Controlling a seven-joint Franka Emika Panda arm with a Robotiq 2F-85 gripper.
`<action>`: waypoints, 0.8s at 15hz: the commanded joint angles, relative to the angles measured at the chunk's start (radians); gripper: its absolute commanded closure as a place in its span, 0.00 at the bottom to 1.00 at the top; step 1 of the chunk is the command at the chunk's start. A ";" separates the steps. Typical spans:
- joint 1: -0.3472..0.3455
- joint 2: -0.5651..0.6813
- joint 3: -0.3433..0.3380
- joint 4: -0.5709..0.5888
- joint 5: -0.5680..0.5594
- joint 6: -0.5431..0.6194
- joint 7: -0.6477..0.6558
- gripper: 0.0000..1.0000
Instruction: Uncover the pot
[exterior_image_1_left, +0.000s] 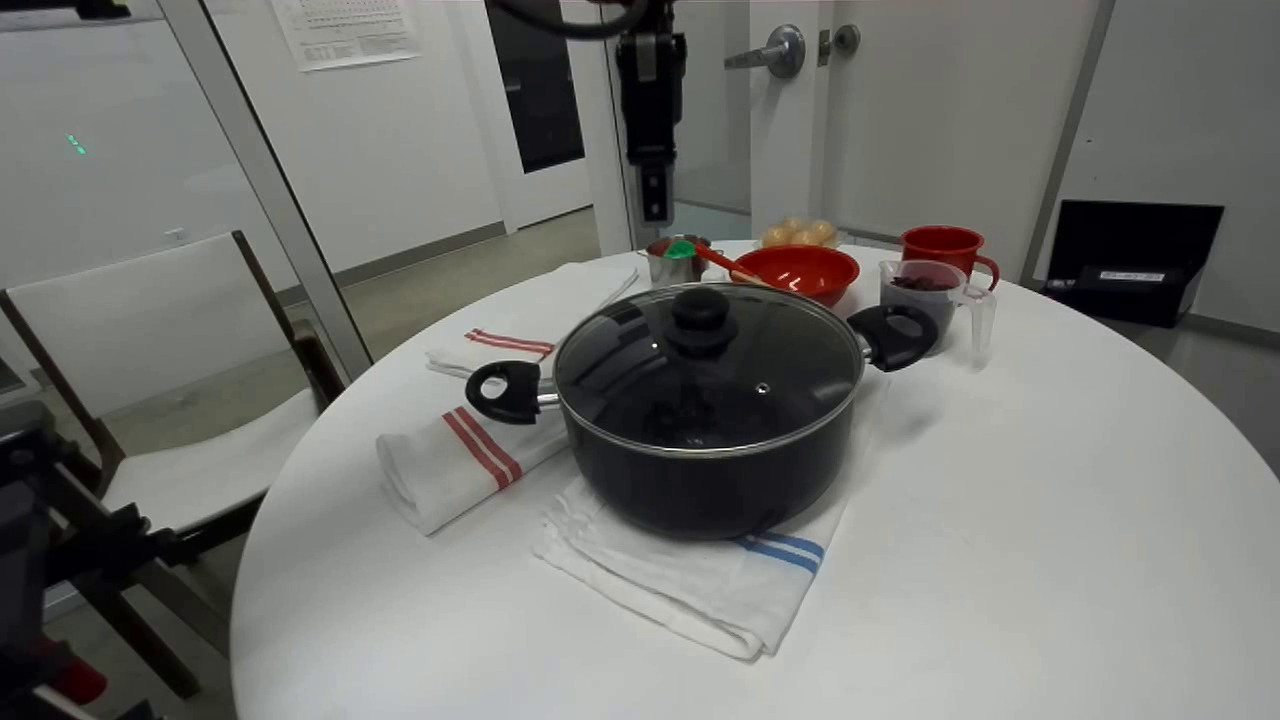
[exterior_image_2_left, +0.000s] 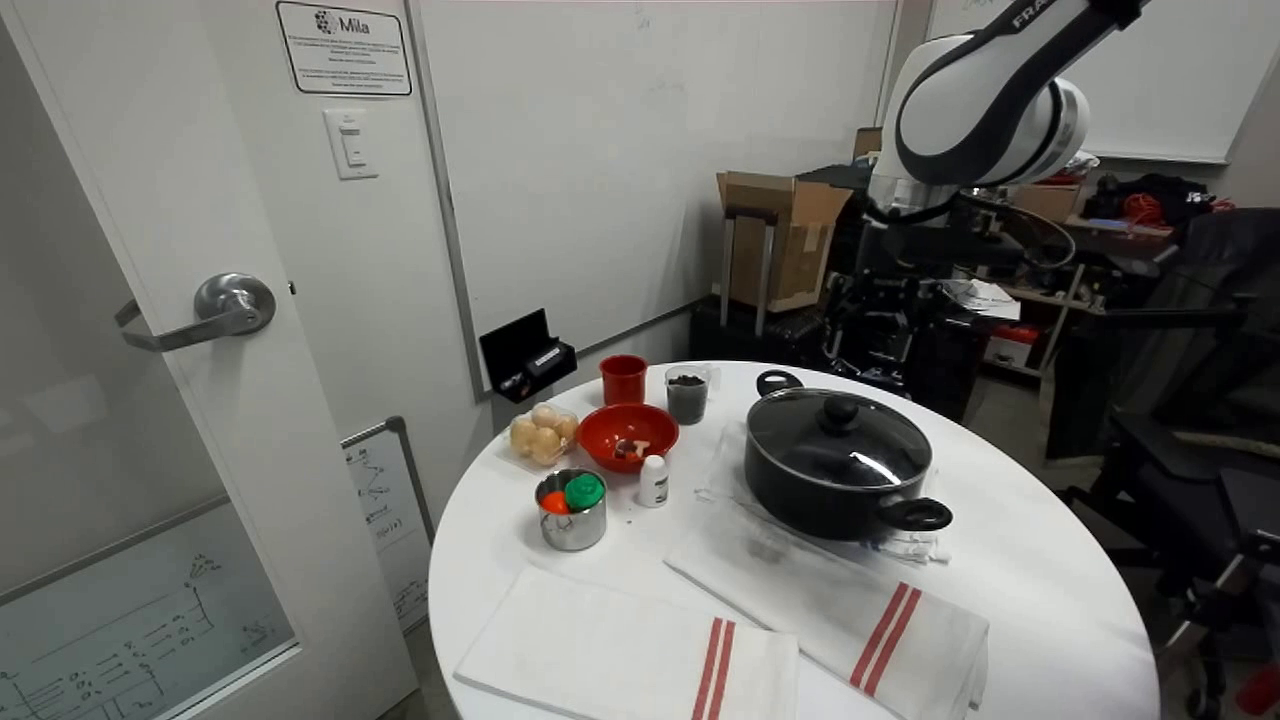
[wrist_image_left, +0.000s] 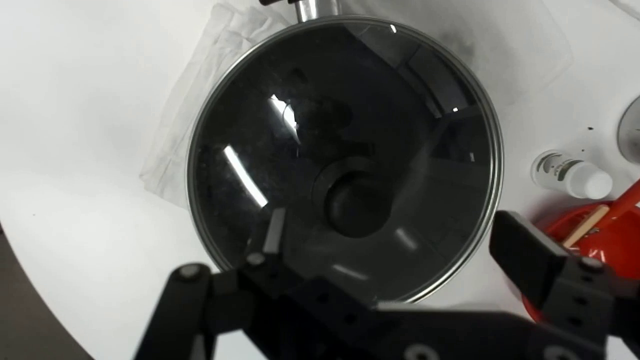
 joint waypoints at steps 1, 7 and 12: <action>0.001 0.073 -0.006 0.078 -0.002 -0.045 0.049 0.00; -0.001 0.170 -0.008 0.177 -0.001 -0.115 0.086 0.00; -0.002 0.241 -0.019 0.258 -0.003 -0.174 0.119 0.00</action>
